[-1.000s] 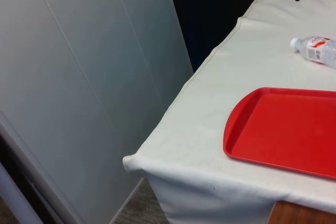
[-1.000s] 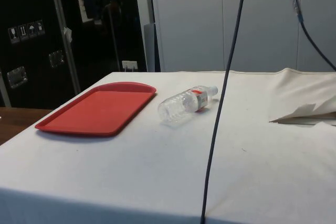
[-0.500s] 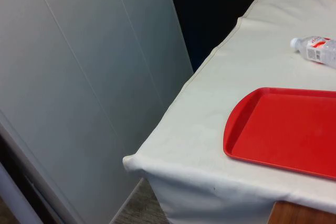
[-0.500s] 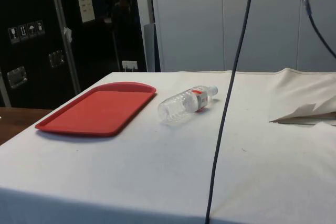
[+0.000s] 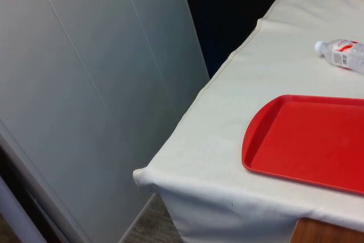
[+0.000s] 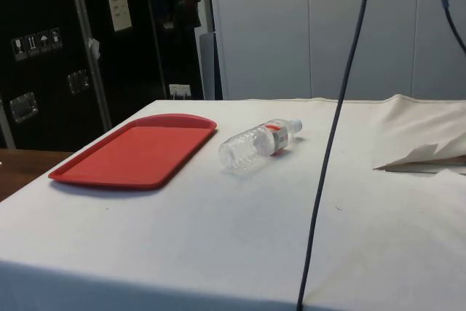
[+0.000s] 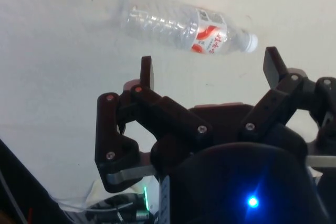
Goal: Place the bottle upright on the tray.
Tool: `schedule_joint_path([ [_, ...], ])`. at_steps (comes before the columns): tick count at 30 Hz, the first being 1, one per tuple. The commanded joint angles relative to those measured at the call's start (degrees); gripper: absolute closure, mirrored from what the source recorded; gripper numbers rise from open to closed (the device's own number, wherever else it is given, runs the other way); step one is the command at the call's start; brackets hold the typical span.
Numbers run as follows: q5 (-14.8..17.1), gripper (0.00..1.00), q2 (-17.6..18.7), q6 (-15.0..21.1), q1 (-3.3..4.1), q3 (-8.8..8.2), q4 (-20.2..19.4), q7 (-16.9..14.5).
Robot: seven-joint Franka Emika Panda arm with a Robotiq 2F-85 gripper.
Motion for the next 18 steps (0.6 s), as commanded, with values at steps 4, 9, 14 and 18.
schedule_joint_path([
  [4,-0.57,0.00,-2.92,1.89,0.06,-0.11,-3.90,0.11],
  [9,-0.80,0.00,-5.73,2.81,-0.06,-0.11,-7.68,0.17],
  [14,-1.03,0.00,-7.62,3.44,-0.11,-0.06,-10.14,0.23],
  [18,-1.20,0.00,-9.85,4.41,-0.17,-0.06,-13.18,0.34],
])
